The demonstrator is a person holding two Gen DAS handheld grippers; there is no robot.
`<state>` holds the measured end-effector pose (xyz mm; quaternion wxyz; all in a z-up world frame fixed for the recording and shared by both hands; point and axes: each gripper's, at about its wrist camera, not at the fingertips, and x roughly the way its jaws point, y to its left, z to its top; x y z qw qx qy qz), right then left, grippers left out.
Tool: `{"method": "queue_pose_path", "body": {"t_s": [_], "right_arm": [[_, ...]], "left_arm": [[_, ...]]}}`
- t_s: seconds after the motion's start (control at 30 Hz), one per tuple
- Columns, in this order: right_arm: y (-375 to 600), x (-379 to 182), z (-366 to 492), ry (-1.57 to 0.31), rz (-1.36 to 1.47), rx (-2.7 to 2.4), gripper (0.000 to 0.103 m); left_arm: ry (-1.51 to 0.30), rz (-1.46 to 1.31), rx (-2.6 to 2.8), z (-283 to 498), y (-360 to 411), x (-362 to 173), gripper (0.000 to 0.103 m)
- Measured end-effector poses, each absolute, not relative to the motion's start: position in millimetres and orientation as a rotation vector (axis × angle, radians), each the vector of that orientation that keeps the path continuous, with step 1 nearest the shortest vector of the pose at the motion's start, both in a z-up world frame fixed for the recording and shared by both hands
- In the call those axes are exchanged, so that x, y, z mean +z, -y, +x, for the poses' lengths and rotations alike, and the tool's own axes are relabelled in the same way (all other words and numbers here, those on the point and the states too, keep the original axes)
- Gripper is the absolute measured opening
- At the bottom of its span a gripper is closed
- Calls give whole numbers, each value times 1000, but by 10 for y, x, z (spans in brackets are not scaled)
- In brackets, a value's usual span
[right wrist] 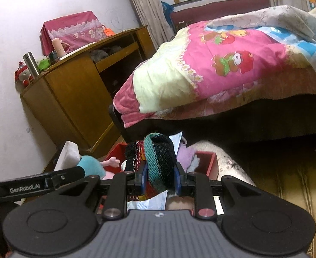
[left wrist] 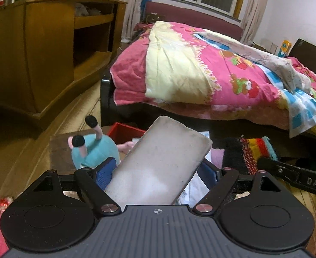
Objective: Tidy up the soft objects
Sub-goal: 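Carry the white block and striped hat with both grippers over the red box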
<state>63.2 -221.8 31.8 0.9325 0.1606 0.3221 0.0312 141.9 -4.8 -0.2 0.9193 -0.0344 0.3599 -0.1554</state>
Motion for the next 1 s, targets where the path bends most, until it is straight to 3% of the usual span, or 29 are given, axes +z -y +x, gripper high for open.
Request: {"method": "queue_pose_path", "body": {"t_s": [0.97, 1.0], "right_arm": [[2111, -318, 1175, -816, 204, 2, 0], [2112, -319, 1177, -818, 199, -2, 4]], "left_arm": [[-839, 36, -252, 2046, 326, -556, 84], [-842, 40, -251, 2045, 336, -560, 84]]}}
